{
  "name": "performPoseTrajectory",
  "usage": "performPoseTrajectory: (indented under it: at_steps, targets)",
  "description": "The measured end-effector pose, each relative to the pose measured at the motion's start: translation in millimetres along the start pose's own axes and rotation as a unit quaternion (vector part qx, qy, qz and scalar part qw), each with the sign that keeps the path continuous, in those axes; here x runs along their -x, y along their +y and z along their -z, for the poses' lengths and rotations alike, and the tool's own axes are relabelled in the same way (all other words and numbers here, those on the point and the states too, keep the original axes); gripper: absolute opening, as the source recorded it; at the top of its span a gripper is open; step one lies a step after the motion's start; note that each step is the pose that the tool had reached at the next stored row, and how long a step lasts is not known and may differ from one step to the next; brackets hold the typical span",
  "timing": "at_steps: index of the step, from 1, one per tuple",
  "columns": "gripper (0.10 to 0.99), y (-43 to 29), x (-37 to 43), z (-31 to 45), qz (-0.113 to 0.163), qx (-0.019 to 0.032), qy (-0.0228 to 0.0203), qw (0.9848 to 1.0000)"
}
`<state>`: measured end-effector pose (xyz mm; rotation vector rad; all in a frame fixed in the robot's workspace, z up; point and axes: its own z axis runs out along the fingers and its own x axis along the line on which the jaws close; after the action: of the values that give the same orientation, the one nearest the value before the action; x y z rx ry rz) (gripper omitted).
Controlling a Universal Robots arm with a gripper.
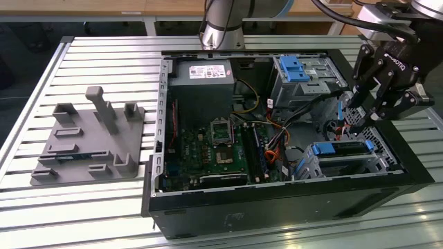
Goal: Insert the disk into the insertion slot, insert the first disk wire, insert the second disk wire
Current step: 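Insert the first disk wire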
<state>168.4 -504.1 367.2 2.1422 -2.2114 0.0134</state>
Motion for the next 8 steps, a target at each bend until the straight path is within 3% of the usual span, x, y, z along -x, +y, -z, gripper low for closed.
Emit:
performPoseTrajectory:
  at_steps: [8]
  targets:
    - [0.486,-2.5,0.4,-5.5,-0.001,0.0013,0.0086,1.0000]
